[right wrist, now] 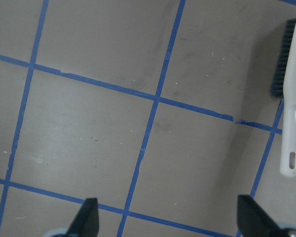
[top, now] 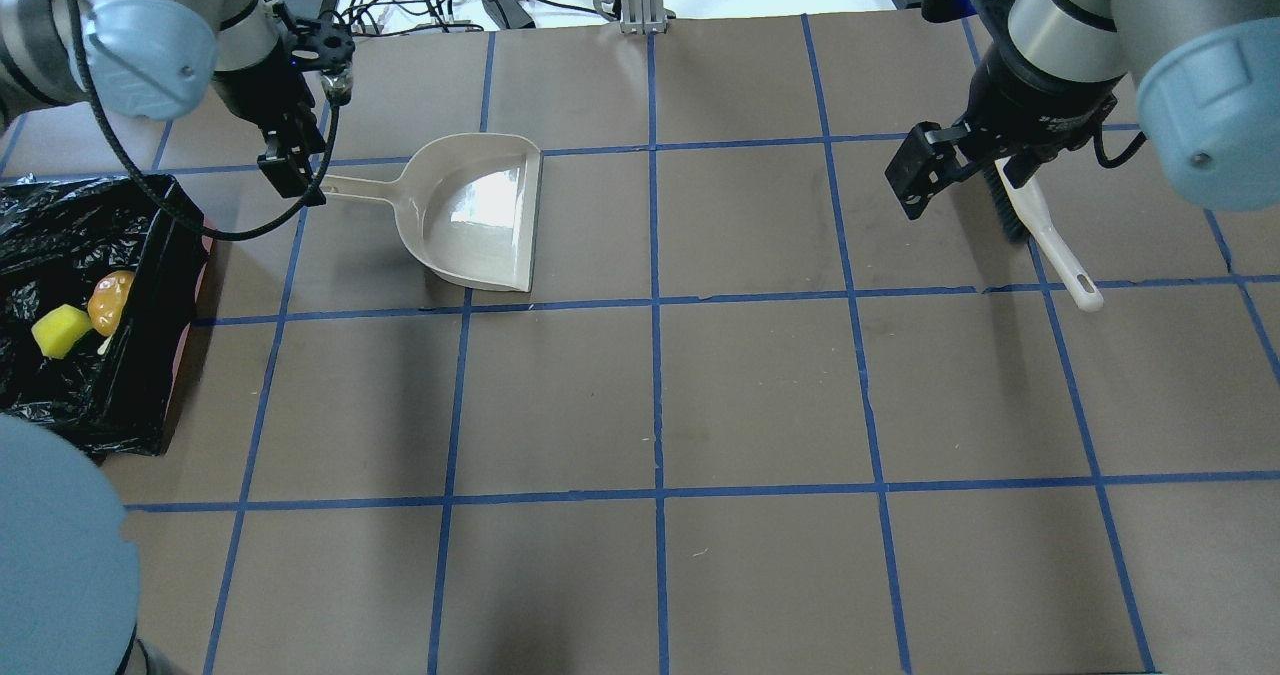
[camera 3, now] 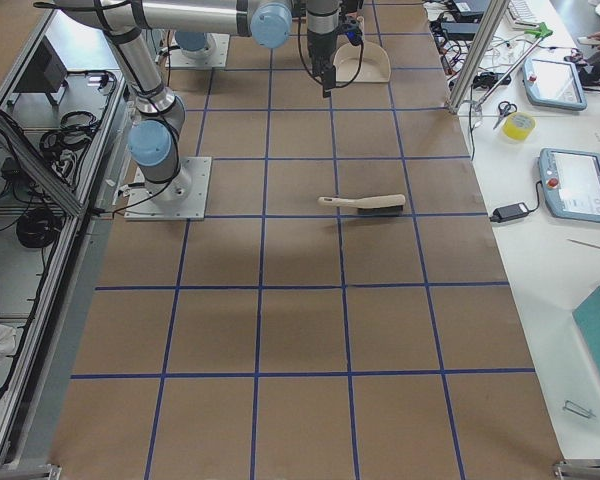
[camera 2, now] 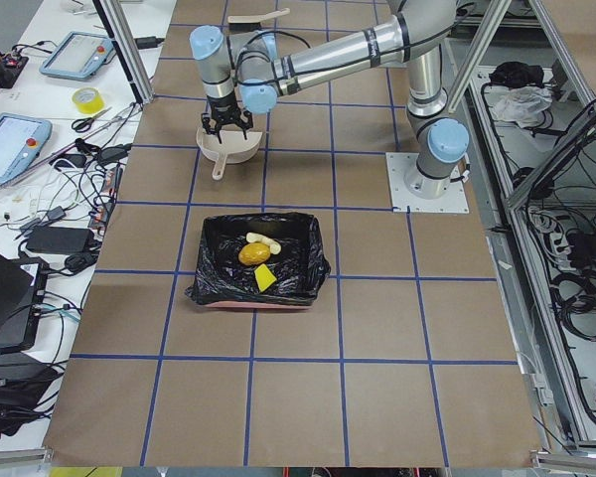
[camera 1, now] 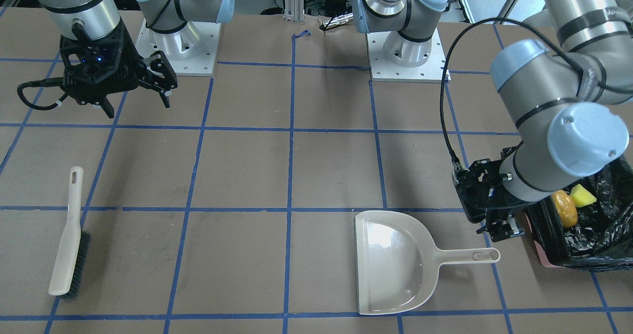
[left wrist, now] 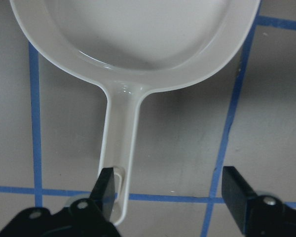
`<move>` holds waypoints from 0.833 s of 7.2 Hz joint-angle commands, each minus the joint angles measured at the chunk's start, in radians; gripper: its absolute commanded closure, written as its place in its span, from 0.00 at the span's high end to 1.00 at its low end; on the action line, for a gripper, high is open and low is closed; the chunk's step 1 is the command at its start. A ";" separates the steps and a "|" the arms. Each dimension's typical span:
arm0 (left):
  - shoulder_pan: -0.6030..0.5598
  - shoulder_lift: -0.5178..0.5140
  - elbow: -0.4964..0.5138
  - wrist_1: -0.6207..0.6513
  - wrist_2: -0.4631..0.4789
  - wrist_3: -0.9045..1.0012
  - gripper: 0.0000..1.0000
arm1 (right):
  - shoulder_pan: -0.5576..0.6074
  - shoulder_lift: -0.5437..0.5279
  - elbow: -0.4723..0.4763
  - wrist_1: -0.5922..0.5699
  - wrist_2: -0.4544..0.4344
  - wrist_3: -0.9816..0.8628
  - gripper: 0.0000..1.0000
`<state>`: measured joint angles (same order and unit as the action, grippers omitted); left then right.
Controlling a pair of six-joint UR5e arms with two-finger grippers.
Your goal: Sweep and dump trash into bin
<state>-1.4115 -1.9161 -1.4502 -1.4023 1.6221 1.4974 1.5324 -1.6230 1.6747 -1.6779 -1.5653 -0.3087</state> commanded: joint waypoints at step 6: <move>0.000 0.275 -0.018 -0.205 -0.076 -0.959 0.92 | 0.000 -0.005 0.000 0.003 -0.004 0.002 1.00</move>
<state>-1.4101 -1.6545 -1.4697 -1.6035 1.5436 0.7298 1.5338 -1.6276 1.6752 -1.6753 -1.5690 -0.3068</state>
